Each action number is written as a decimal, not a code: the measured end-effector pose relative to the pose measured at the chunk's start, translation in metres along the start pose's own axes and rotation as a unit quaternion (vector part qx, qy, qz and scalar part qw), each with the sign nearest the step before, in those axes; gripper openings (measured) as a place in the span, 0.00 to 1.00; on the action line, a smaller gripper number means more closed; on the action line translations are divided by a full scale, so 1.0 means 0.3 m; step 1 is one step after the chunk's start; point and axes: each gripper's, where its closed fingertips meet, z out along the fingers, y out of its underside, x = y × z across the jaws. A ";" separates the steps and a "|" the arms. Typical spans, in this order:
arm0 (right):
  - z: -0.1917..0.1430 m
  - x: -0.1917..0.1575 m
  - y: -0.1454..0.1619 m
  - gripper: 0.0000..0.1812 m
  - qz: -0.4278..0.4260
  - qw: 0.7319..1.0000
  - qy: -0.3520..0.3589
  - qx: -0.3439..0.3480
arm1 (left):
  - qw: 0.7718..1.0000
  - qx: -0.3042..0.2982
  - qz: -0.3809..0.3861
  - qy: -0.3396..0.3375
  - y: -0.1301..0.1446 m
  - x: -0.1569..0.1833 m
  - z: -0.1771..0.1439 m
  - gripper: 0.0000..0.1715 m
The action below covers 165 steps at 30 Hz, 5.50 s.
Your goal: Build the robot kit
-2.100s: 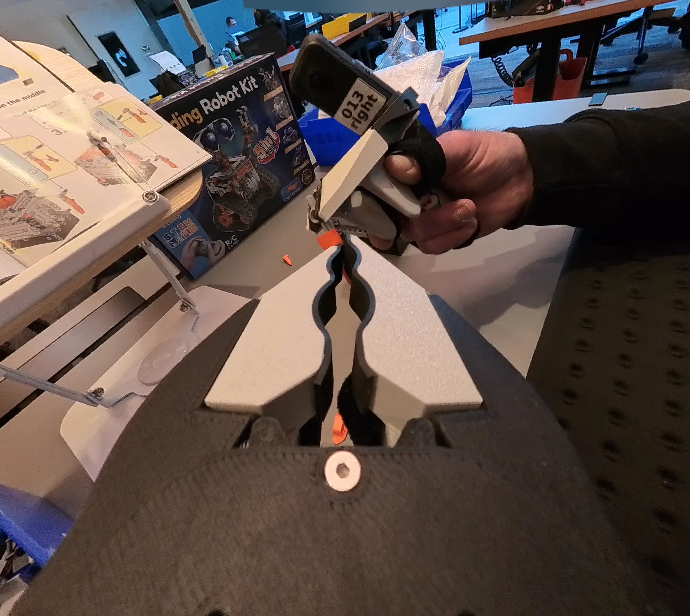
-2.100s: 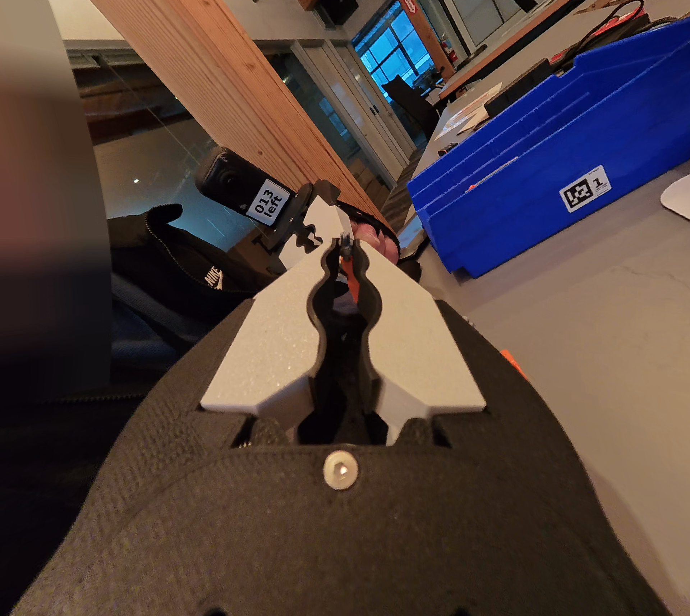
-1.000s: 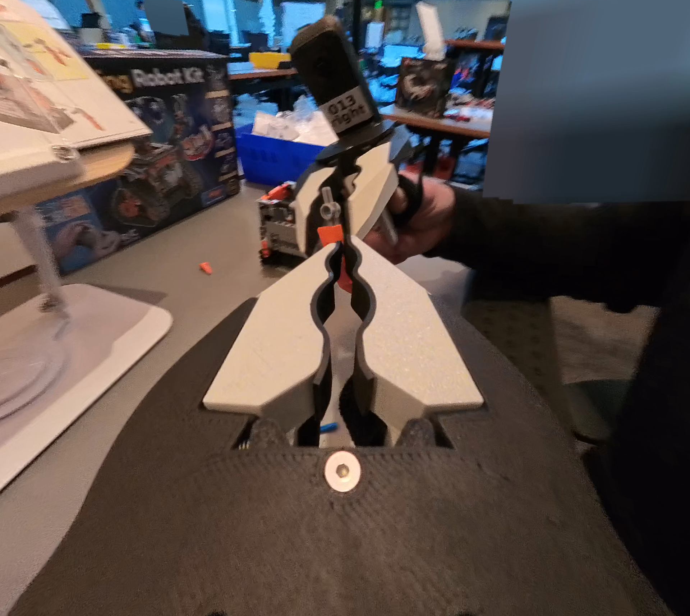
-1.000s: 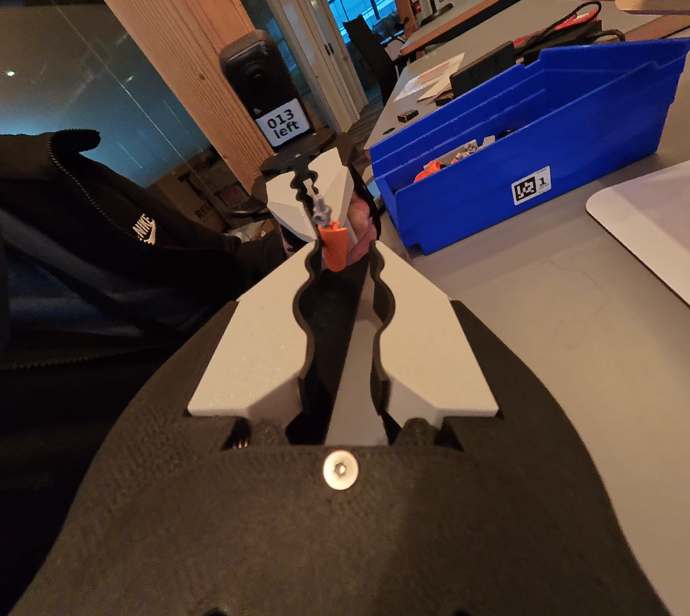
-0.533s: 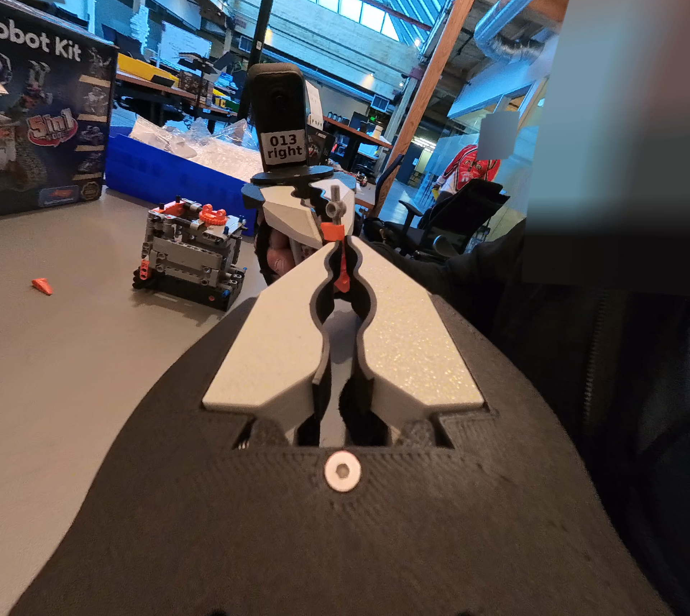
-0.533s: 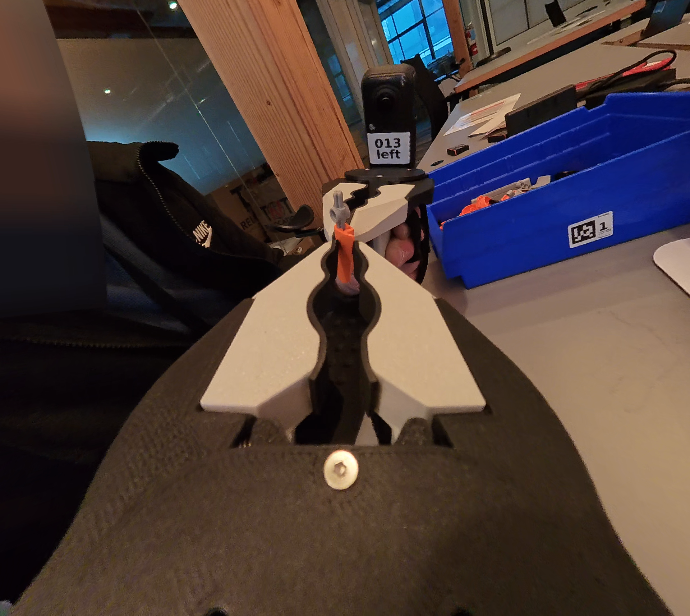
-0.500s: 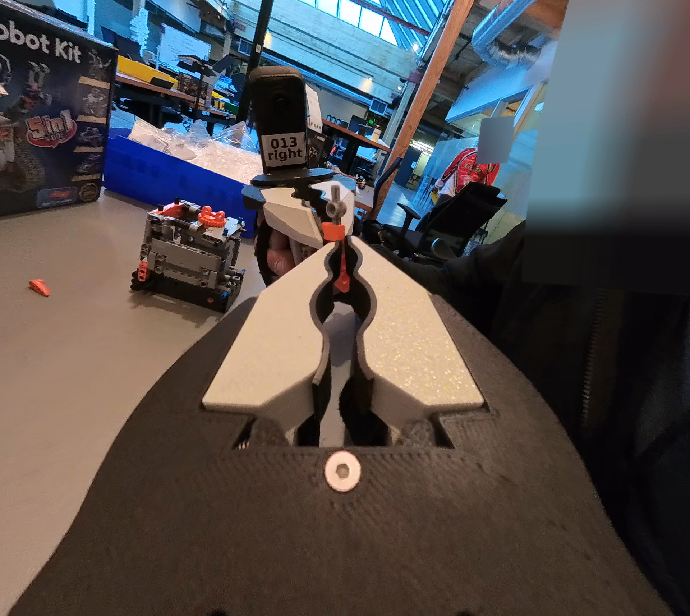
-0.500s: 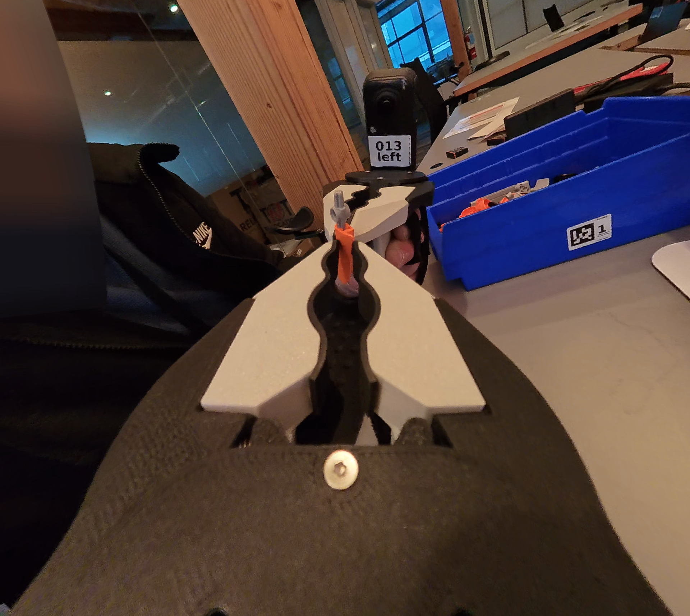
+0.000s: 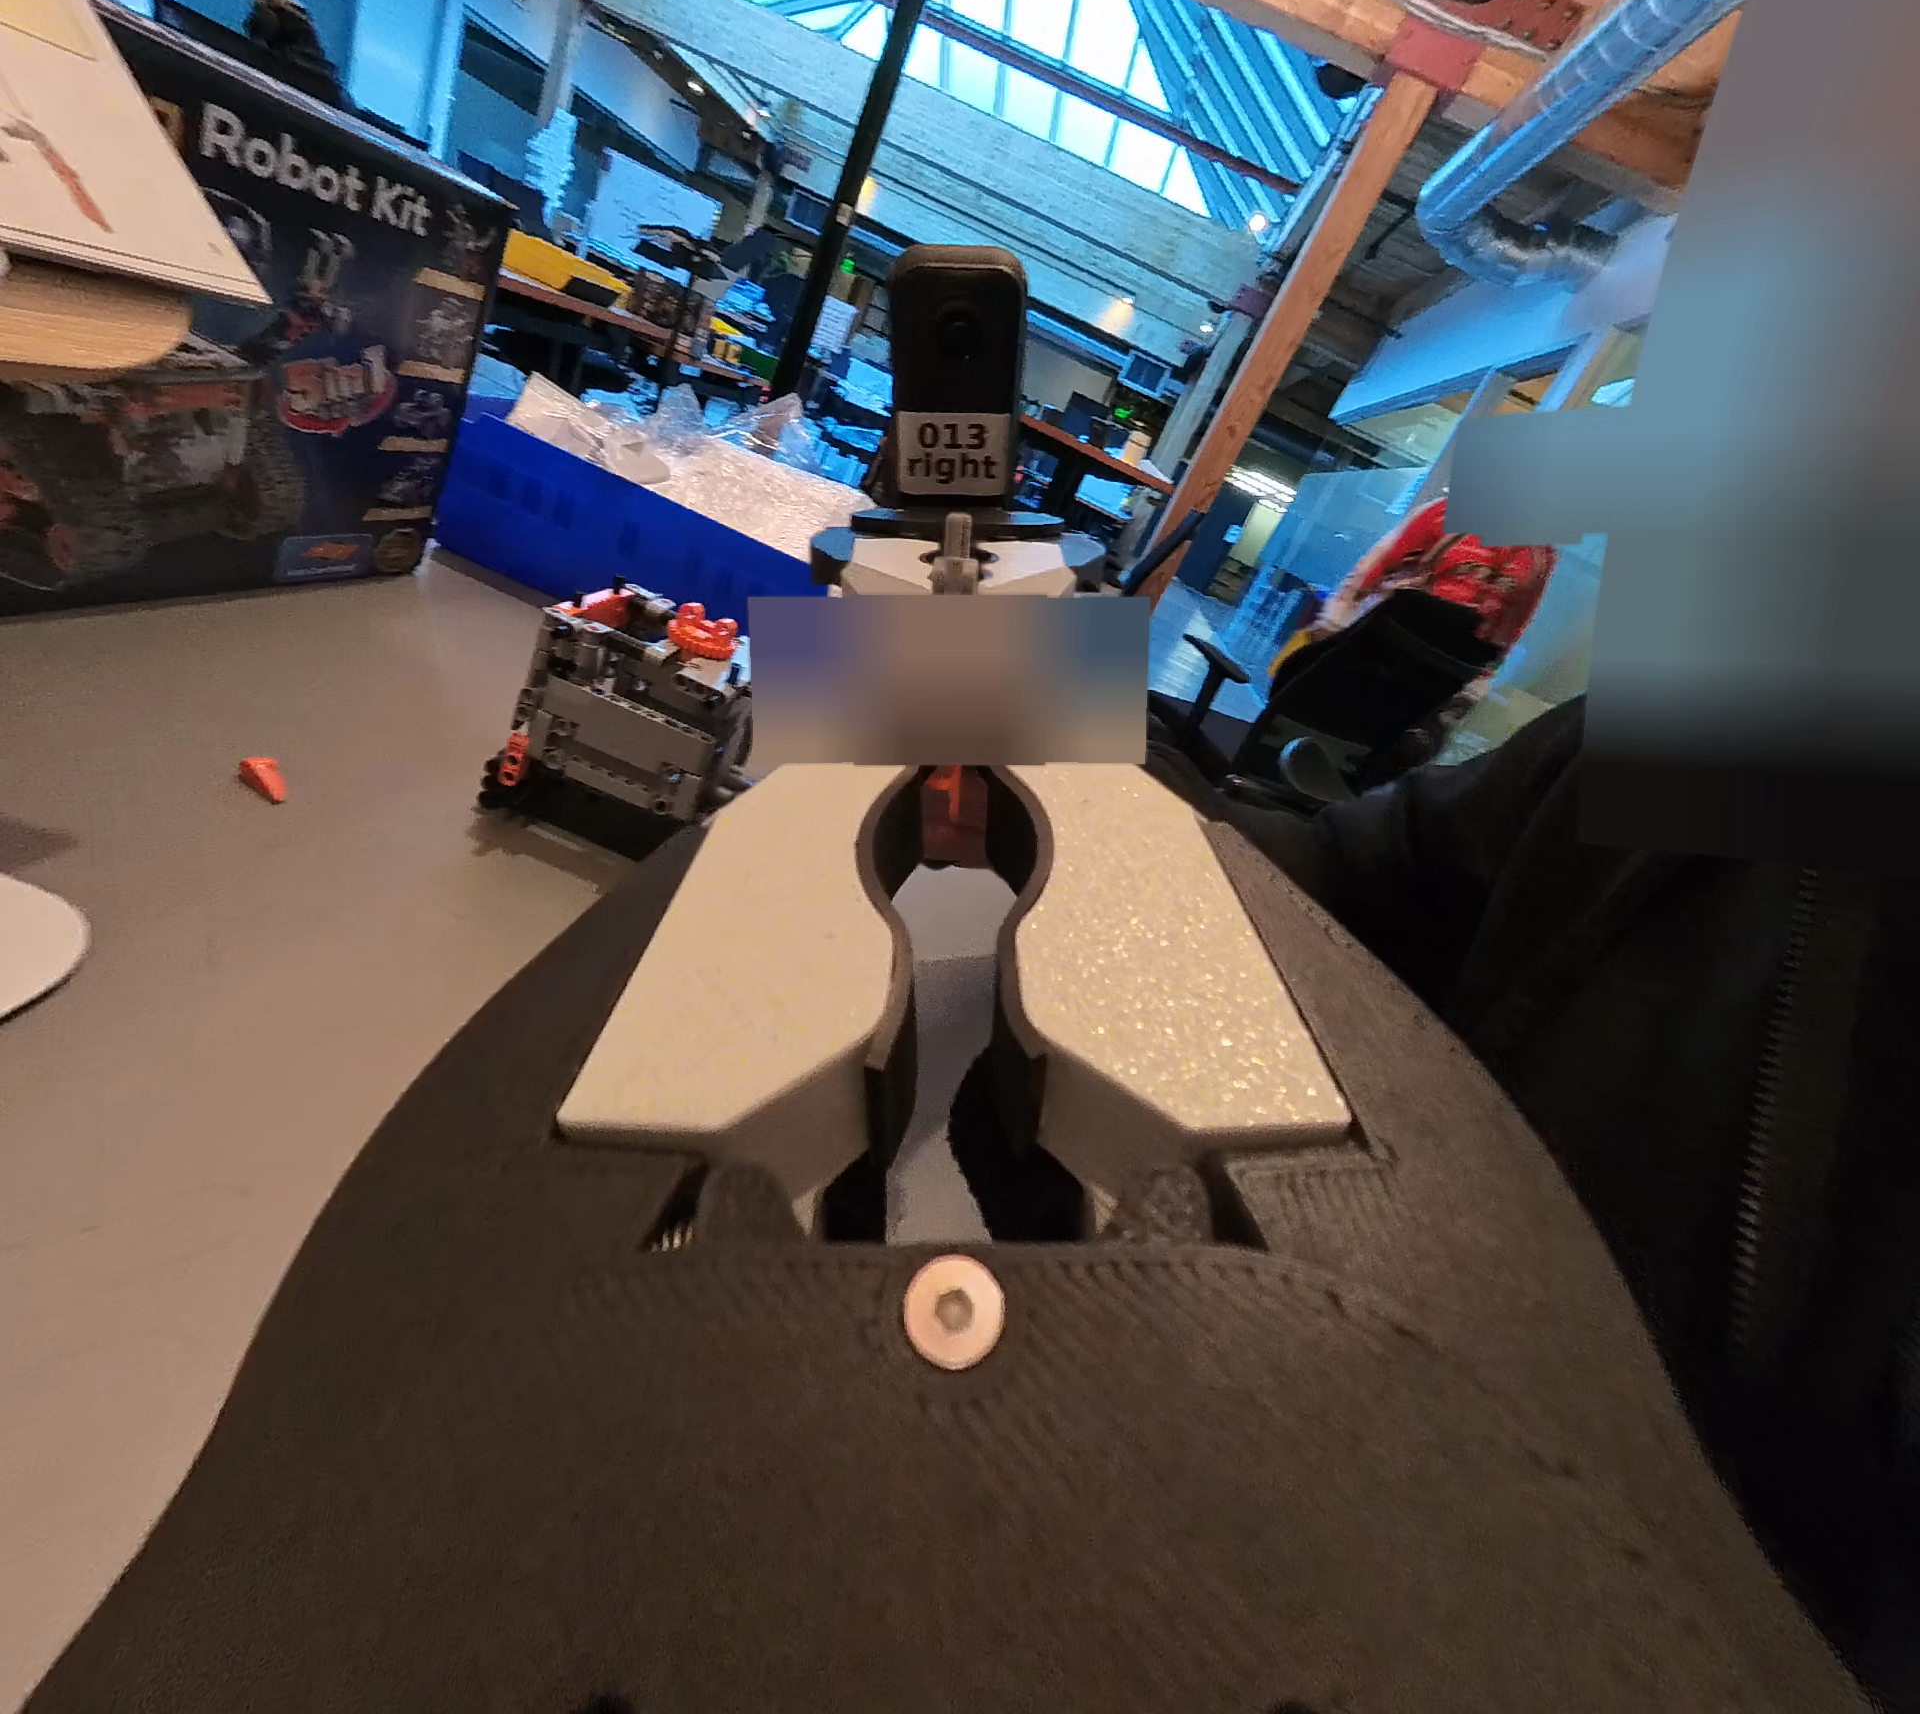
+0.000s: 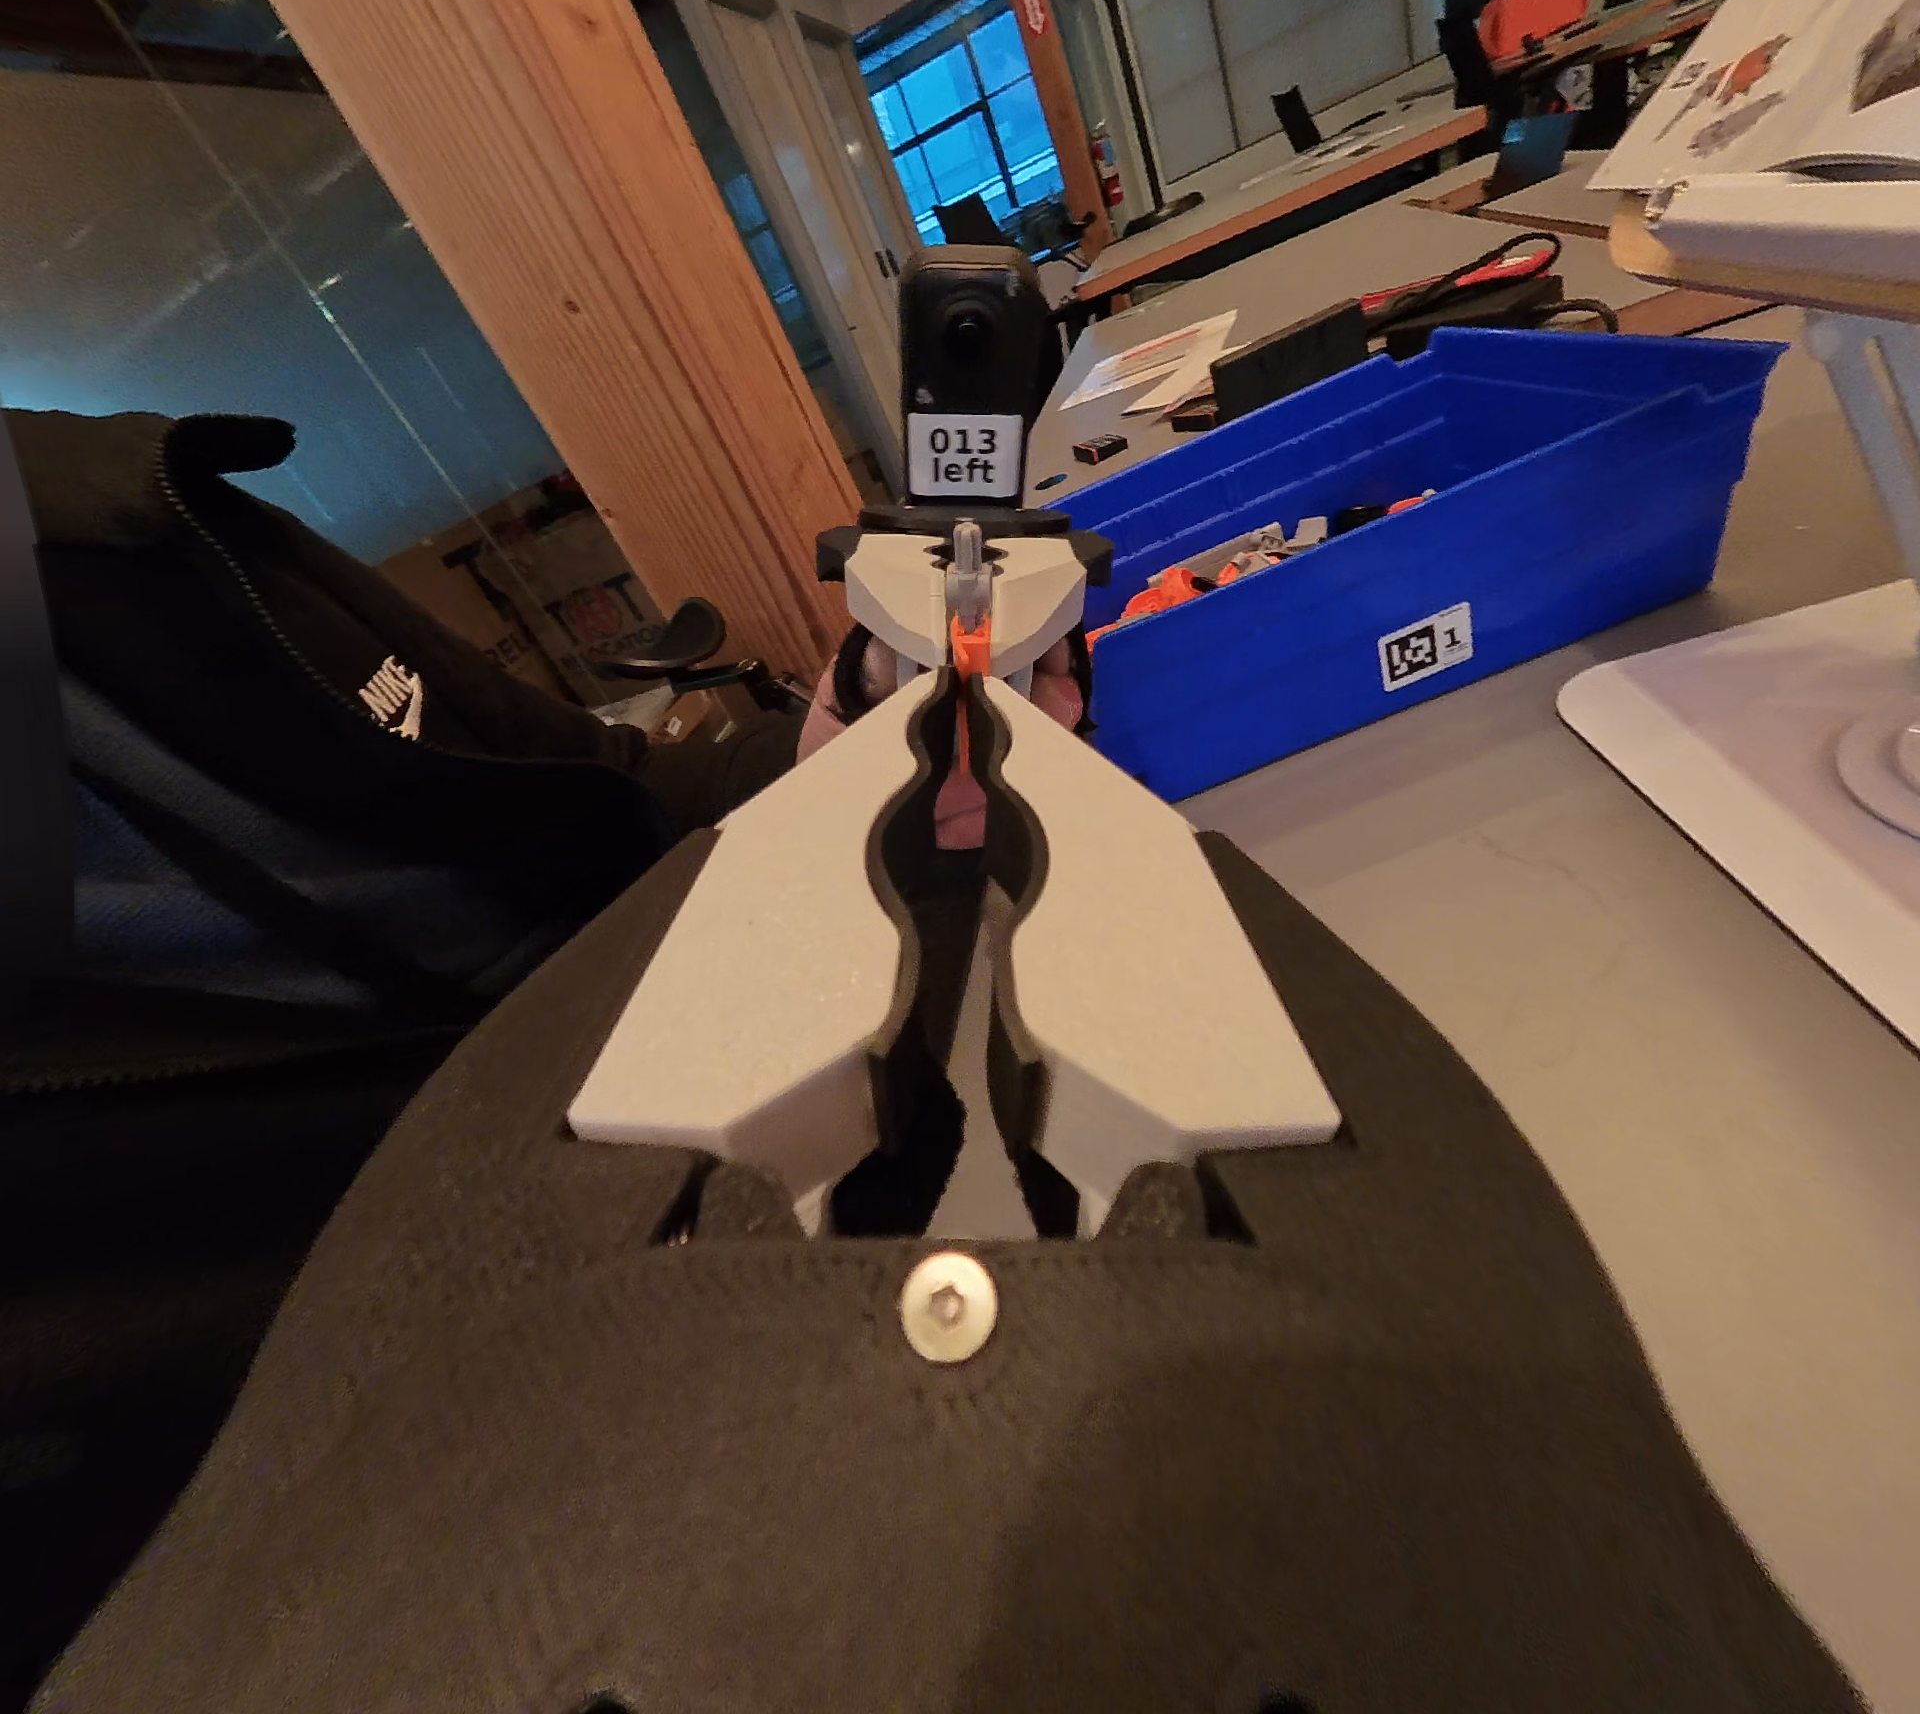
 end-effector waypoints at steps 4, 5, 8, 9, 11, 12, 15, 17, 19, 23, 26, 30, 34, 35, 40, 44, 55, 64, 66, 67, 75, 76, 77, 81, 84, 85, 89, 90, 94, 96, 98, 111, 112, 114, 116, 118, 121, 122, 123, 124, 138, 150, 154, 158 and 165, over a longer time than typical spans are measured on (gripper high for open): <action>-0.012 0.018 -0.014 0.00 0.000 1.000 0.024 0.009 | 0.998 0.013 0.041 -0.052 -0.024 -0.031 -0.017 0.03; -0.015 0.025 -0.018 0.00 -0.001 0.999 0.034 0.012 | 0.996 0.012 0.053 -0.071 -0.027 -0.043 -0.022 0.04; -0.023 0.048 -0.025 0.00 -0.001 0.998 0.061 0.019 | 0.981 -0.017 0.131 -0.139 -0.015 -0.069 -0.022 0.09; -0.025 0.056 -0.027 0.00 0.002 0.997 0.069 0.023 | 0.975 -0.027 0.156 -0.154 -0.011 -0.068 -0.015 0.10; -0.031 0.074 -0.030 0.00 0.016 0.996 0.081 0.033 | 0.954 -0.058 0.208 -0.207 0.004 -0.094 -0.009 0.12; -0.034 0.084 -0.030 0.00 0.021 0.995 0.089 0.039 | 0.941 -0.075 0.235 -0.229 0.014 -0.107 -0.006 0.13; -0.034 0.105 -0.023 0.00 0.036 0.993 0.107 0.043 | 0.896 -0.117 0.309 -0.295 0.030 -0.135 -0.001 0.16; -0.030 0.114 -0.017 0.00 0.042 0.991 0.117 0.045 | 0.867 -0.136 0.353 -0.324 0.031 -0.141 0.005 0.16; -0.026 0.117 -0.015 0.00 0.052 0.990 0.119 0.051 | 0.853 -0.158 0.368 -0.334 0.051 -0.151 0.022 0.16; -0.017 0.124 -0.003 0.00 0.055 0.989 0.129 0.049 | 0.841 -0.163 0.374 -0.354 0.051 -0.163 0.026 0.10; -0.015 0.127 0.001 0.00 0.038 0.988 0.146 0.041 | 0.841 -0.165 0.369 -0.360 0.053 -0.169 0.021 0.08; -0.010 0.126 0.002 0.00 0.031 0.988 0.148 0.040 | 0.850 -0.161 0.355 -0.354 0.052 -0.171 0.017 0.07; -0.010 0.116 -0.008 0.01 0.019 0.988 0.145 0.044 | 0.875 -0.142 0.325 -0.329 0.045 -0.162 0.018 0.07; -0.011 0.115 -0.011 0.02 0.018 0.988 0.144 0.045 | 0.882 -0.137 0.316 -0.321 0.044 -0.160 0.018 0.07; -0.029 0.109 -0.032 0.03 0.012 0.989 0.139 0.056 | 0.912 -0.125 0.270 -0.283 0.056 -0.157 0.024 0.07; -0.041 0.108 -0.042 0.05 0.010 0.989 0.135 0.059 | 0.933 -0.113 0.232 -0.250 0.061 -0.149 0.031 0.07; -0.041 0.095 -0.043 0.08 0.007 0.992 0.113 0.052 | 0.980 -0.068 0.116 -0.149 0.055 -0.124 0.031 0.07; -0.026 0.076 -0.036 0.10 0.003 0.995 0.090 0.042 | 0.992 -0.055 0.079 -0.077 0.057 -0.072 0.049 0.07; -0.018 0.065 -0.031 0.09 0.001 0.996 0.080 0.038 | 0.993 -0.056 0.079 -0.072 0.059 -0.068 0.051 0.07; -0.015 0.061 -0.029 0.08 0.000 0.996 0.077 0.036 | 0.993 -0.056 0.077 -0.069 0.060 -0.064 0.052 0.07; -0.013 0.058 -0.025 0.06 -0.001 0.997 0.074 0.031 | 0.995 -0.053 0.067 -0.056 0.061 -0.058 0.053 0.07; -0.013 0.058 -0.025 0.06 -0.001 0.997 0.074 0.031 | 0.995 -0.052 0.067 -0.055 0.060 -0.057 0.053 0.07; -0.014 0.058 -0.025 0.06 -0.001 0.997 0.074 0.031 | 0.995 -0.052 0.068 -0.057 0.059 -0.058 0.053 0.07; -0.013 0.059 -0.025 0.06 -0.002 0.997 0.076 0.031 | 0.994 -0.053 0.076 -0.063 0.060 -0.060 0.053 0.07; -0.013 0.060 -0.024 0.06 -0.001 0.997 0.077 0.031 | 0.994 -0.052 0.077 -0.064 0.060 -0.061 0.052 0.07; -0.013 0.060 -0.024 0.06 -0.001 0.997 0.077 0.030 | 0.994 -0.052 0.077 -0.065 0.060 -0.062 0.052 0.07; -0.012 0.059 -0.024 0.06 -0.003 0.996 0.079 0.031 | 0.993 -0.053 0.080 -0.068 0.060 -0.062 0.053 0.07; -0.012 0.059 -0.025 0.06 -0.003 0.996 0.078 0.031 | 0.993 -0.053 0.079 -0.067 0.060 -0.062 0.052 0.07; -0.014 0.058 -0.028 0.07 -0.006 0.996 0.079 0.032 | 0.994 -0.050 0.069 -0.060 0.058 -0.060 0.050 0.07; -0.016 0.056 -0.031 0.07 -0.009 0.996 0.078 0.031 | 0.995 -0.050 0.063 -0.054 0.059 -0.055 0.052 0.06; -0.019 0.052 -0.035 0.08 -0.016 0.996 0.078 0.031 | 0.996 -0.050 0.056 -0.047 0.061 -0.052 0.053 0.06; -0.038 0.049 -0.049 0.13 -0.065 0.993 0.097 0.017 | 0.997 -0.055 0.043 -0.026 0.069 -0.035 0.058 0.06; -0.038 0.047 -0.050 0.13 -0.062 0.993 0.094 0.019 | 0.997 -0.057 0.046 -0.028 0.071 -0.035 0.059 0.06; -0.038 0.045 -0.050 0.11 -0.058 0.994 0.089 0.021 | 0.997 -0.060 0.047 -0.029 0.073 -0.036 0.060 0.06; -0.036 0.041 -0.049 0.10 -0.056 0.995 0.084 0.020 | 0.997 -0.061 0.046 -0.028 0.076 -0.036 0.061 0.06; -0.034 0.040 -0.046 0.09 -0.055 0.995 0.082 0.018 | 0.996 -0.062 0.049 -0.031 0.076 -0.037 0.061 0.06; -0.038 0.043 -0.047 0.09 -0.051 0.995 0.083 0.020 | 0.995 -0.063 0.060 -0.042 0.076 -0.043 0.060 0.06; -0.039 0.045 -0.048 0.09 -0.049 0.995 0.084 0.020 | 0.994 -0.066 0.069 -0.052 0.076 -0.049 0.059 0.06; -0.042 0.047 -0.049 0.09 -0.047 0.995 0.085 0.021 | 0.992 -0.070 0.083 -0.066 0.078 -0.057 0.058 0.06; -0.043 0.049 -0.050 0.09 -0.045 0.995 0.086 0.022 | 0.988 -0.075 0.100 -0.085 0.078 -0.067 0.056 0.06; -0.057 0.122 -0.007 0.09 0.011 0.992 0.126 -0.004 | 0.869 -0.194 0.339 -0.303 0.110 -0.178 0.028 0.06; -0.054 0.141 0.017 0.02 0.009 0.989 0.148 -0.024 | 0.813 -0.229 0.409 -0.346 0.113 -0.192 0.016 0.06; -0.054 0.143 0.018 0.02 0.011 0.987 0.157 -0.027 | 0.797 -0.237 0.425 -0.358 0.109 -0.192 0.008 0.06; -0.055 0.140 0.022 0.02 0.015 0.987 0.154 -0.035 | 0.802 -0.237 0.420 -0.353 0.113 -0.185 0.004 0.06; -0.055 0.133 0.035 0.02 0.042 0.990 0.124 -0.043 | 0.808 -0.240 0.418 -0.339 0.119 -0.169 -0.007 0.06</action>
